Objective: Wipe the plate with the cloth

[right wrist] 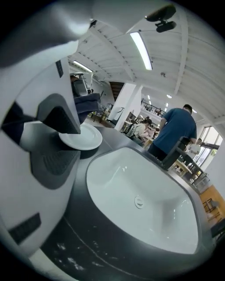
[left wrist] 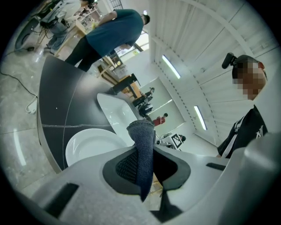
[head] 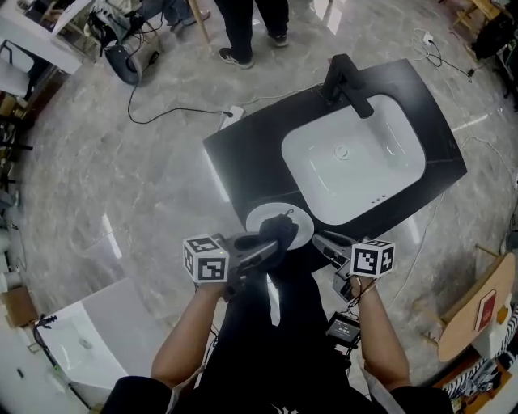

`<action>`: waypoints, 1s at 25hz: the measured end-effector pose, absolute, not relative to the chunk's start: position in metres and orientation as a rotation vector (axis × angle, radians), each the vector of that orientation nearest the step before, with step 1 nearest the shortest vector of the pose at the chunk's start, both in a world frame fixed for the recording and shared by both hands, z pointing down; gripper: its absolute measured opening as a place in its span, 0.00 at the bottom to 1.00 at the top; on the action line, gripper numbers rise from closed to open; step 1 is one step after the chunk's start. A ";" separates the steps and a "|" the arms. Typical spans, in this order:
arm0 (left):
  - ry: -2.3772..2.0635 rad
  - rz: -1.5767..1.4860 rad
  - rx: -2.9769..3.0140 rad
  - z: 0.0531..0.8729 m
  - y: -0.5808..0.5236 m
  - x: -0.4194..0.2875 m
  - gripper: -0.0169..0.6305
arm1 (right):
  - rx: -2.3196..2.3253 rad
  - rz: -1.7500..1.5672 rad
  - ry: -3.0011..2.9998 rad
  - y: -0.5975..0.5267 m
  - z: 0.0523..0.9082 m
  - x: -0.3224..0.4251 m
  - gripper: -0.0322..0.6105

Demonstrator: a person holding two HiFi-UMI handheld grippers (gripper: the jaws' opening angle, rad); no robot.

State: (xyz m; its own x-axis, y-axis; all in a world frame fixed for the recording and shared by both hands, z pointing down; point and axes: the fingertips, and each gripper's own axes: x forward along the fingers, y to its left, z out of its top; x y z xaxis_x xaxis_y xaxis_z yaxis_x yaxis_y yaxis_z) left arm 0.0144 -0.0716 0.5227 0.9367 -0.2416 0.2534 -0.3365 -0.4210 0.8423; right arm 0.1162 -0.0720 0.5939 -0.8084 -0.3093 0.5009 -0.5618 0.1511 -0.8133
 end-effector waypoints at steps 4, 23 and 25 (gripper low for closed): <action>-0.361 0.100 1.998 0.533 -0.080 0.019 0.11 | 0.832 1.793 -2.173 -0.078 0.602 0.109 0.21; -0.401 0.513 1.886 0.594 -0.095 0.071 0.11 | 0.820 1.906 -2.065 -0.081 0.621 0.102 0.08; -0.432 0.630 1.905 0.601 -0.097 0.064 0.11 | 0.823 1.911 -2.060 -0.081 0.621 0.102 0.08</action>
